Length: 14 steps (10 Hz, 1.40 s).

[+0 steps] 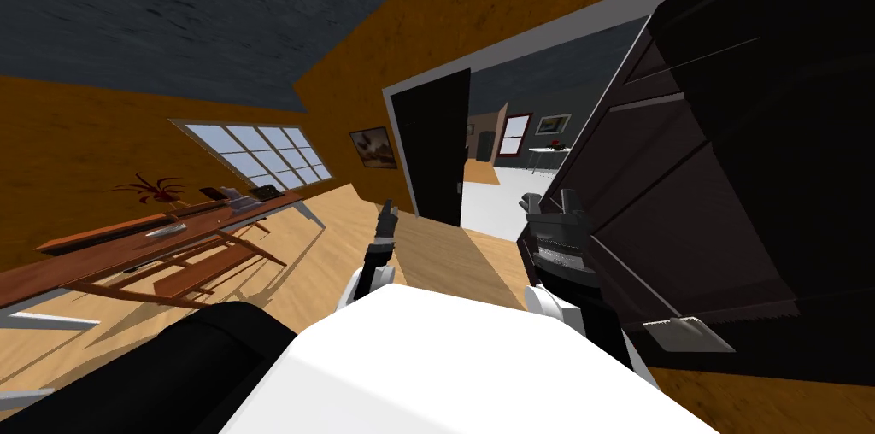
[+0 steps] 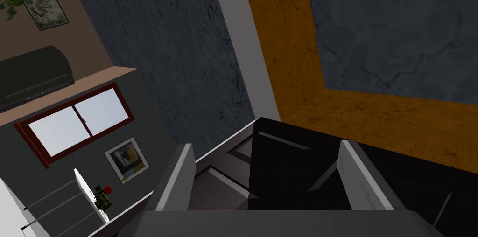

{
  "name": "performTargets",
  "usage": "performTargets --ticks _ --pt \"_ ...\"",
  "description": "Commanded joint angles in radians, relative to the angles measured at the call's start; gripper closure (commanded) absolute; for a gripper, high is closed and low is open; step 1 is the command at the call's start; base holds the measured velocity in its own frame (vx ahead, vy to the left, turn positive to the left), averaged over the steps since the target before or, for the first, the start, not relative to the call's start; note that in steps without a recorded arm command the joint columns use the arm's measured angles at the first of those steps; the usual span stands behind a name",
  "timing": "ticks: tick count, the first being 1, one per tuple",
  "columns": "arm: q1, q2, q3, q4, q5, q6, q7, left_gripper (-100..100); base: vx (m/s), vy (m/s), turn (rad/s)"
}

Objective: Pull the door open

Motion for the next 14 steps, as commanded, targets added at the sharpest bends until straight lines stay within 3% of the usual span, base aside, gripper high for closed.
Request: performTargets --ticks 1,4,14 --pt "-0.007 0.006 -0.002 0.028 0.002 -0.009 0.004 -100 0.088 -0.029 -0.042" --pt "-0.030 0.028 -0.004 0.120 0.012 -0.035 0.020 -100 0.140 -0.052 -0.073" --pt "-0.084 0.068 -0.009 0.335 0.034 -0.097 0.056 -100 0.111 -0.041 -0.058"
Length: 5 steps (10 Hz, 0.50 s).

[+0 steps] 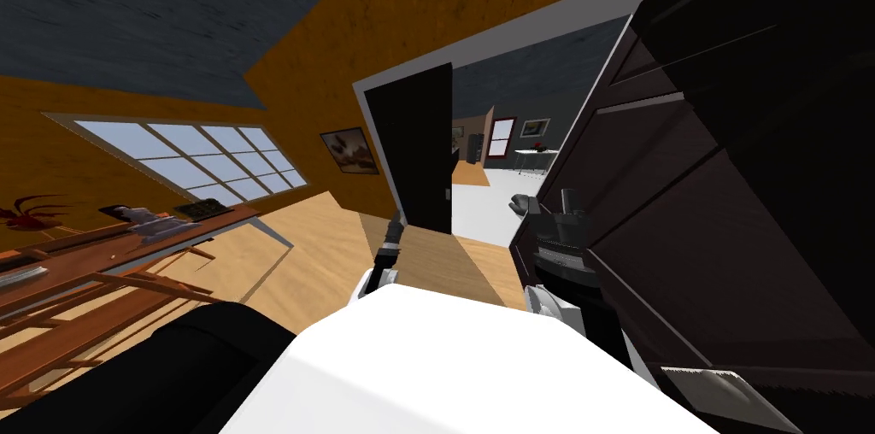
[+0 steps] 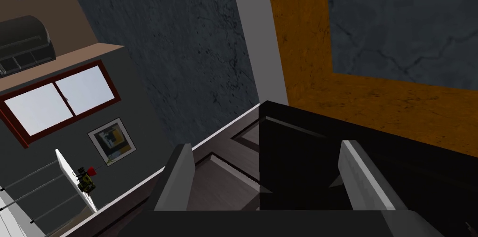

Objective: Pull the door open

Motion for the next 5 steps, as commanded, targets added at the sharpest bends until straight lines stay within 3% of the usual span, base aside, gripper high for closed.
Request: performTargets --ticks 1,5 --pt "-0.006 0.003 -0.003 0.034 0.003 -0.010 0.005 -100 0.102 -0.033 -0.054" --pt "-0.030 0.018 -0.005 0.127 0.012 -0.037 0.021 -100 0.103 -0.038 -0.059"
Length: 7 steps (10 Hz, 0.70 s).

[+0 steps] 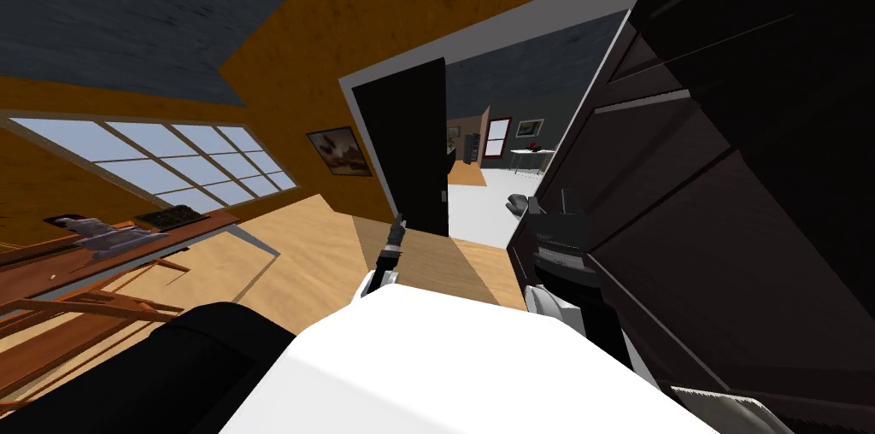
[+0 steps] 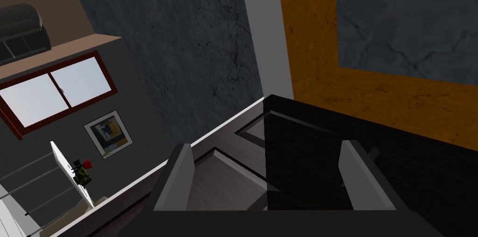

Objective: Pull the door open

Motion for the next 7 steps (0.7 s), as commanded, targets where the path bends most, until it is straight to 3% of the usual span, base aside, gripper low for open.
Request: performTargets --ticks 1,7 --pt "-0.011 0.006 0.000 0.045 0.004 -0.017 0.007 -100 0.106 -0.031 -0.051" --pt "-0.047 0.025 -0.003 0.186 0.019 -0.058 0.031 -100 0.109 -0.035 -0.061"
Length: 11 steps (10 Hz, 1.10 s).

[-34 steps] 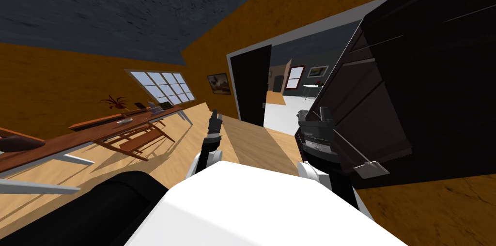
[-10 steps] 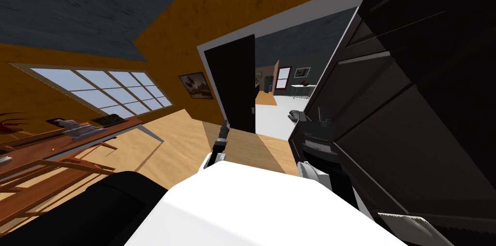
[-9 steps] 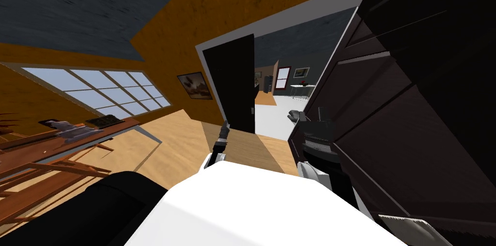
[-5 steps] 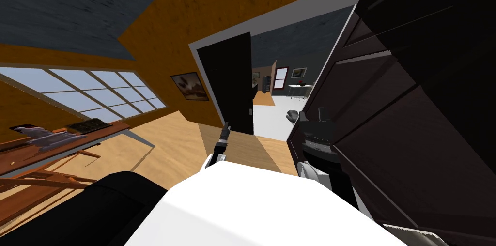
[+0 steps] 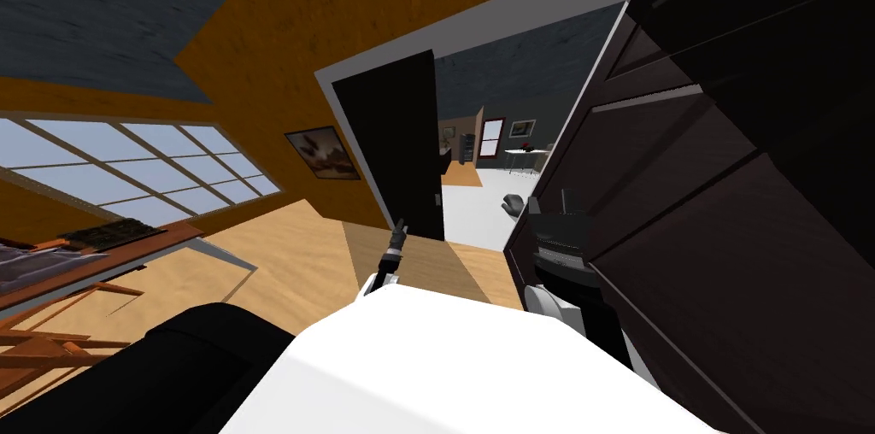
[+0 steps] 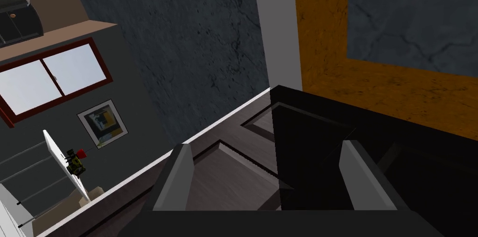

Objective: Pull the door open

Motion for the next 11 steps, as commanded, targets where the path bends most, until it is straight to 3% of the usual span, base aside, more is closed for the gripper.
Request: performTargets --ticks 1,11 --pt "-0.008 0.005 -0.001 0.036 0.004 -0.010 0.007 -100 0.116 -0.032 -0.081" --pt "-0.064 0.031 -0.006 0.258 0.027 -0.074 0.045 -100 0.107 -0.028 -0.058"
